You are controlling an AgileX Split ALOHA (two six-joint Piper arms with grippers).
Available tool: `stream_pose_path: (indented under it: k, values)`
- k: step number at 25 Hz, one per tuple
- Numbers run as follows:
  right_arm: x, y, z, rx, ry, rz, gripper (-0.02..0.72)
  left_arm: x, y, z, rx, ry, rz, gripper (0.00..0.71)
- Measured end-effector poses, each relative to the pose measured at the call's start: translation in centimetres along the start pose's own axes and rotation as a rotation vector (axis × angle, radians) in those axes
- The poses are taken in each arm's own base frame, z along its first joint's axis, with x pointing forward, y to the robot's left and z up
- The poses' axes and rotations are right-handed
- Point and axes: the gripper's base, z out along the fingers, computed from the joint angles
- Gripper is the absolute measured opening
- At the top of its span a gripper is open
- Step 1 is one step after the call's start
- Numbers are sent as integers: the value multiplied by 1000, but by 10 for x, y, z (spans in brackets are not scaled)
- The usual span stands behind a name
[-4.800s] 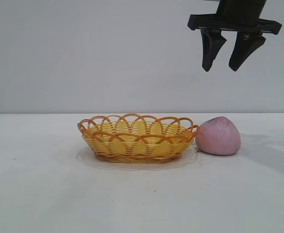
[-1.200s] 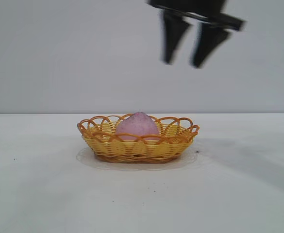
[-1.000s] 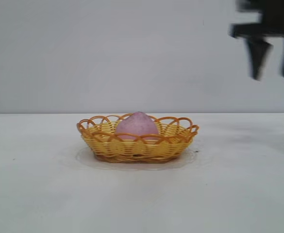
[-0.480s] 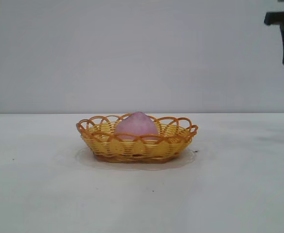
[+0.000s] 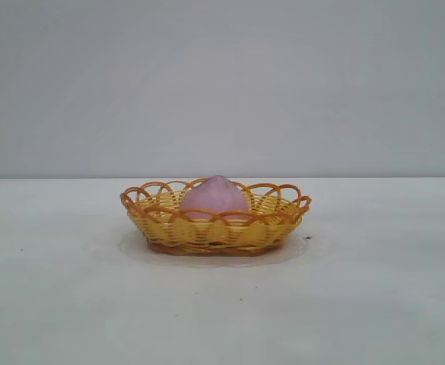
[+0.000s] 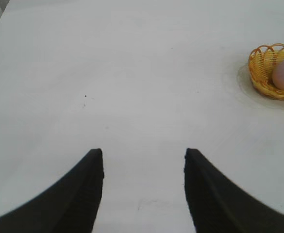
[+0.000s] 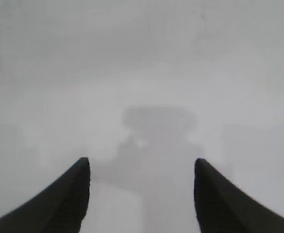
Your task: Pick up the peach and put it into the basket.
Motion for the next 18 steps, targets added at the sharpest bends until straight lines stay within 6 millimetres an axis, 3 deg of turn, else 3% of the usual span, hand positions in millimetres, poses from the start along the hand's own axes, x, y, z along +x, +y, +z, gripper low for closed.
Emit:
stream_pose_path:
  k: [2, 9, 13, 18]
  values:
    - [24, -2, -18, -12, -64, 7, 401, 0, 0, 0, 0, 0, 0, 330]
    - [98, -9, -37, -29, -321, -66, 401, 0, 0, 0, 0, 0, 0, 330]
    - [124, -11, -52, -51, -530, -85, 401, 0, 0, 0, 0, 0, 0, 330]
    - [127, -10, -51, -59, -535, -93, 401, 0, 0, 0, 2, 0, -1, 330]
